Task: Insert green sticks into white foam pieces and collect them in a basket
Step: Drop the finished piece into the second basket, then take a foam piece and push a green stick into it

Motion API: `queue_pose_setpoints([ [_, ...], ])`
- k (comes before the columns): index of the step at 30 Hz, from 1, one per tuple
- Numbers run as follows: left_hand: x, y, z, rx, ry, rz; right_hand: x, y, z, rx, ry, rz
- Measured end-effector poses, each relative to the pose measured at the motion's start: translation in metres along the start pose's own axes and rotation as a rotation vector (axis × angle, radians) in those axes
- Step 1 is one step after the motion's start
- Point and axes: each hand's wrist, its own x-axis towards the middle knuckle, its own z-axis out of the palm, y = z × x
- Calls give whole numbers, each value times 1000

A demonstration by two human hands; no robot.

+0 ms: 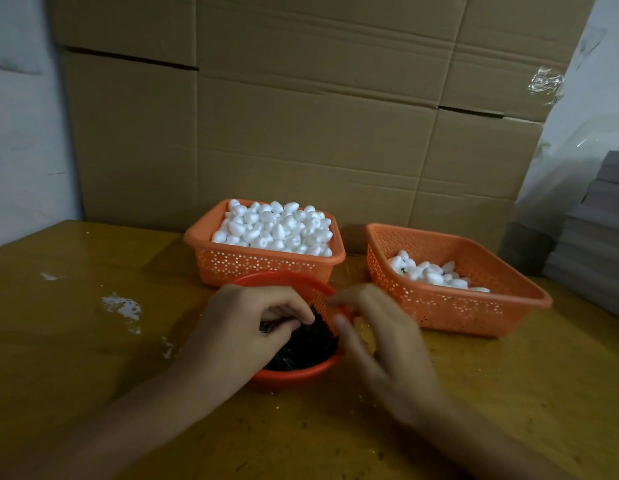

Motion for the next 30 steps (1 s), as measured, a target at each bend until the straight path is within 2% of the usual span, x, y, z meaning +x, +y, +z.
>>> queue_pose_setpoints([
  [3,0,1,1,-72,12,-24,-9,-9,16,33,-13,-23],
  [15,-1,3,-1,-181,40,-43,-3,-10,17,527,73,255],
  [23,0,0,-1,-187,65,-34,-2,-11,15,480,32,297],
  [30,0,-4,-3,-241,7,-53,-2,-16,16,347,0,266],
])
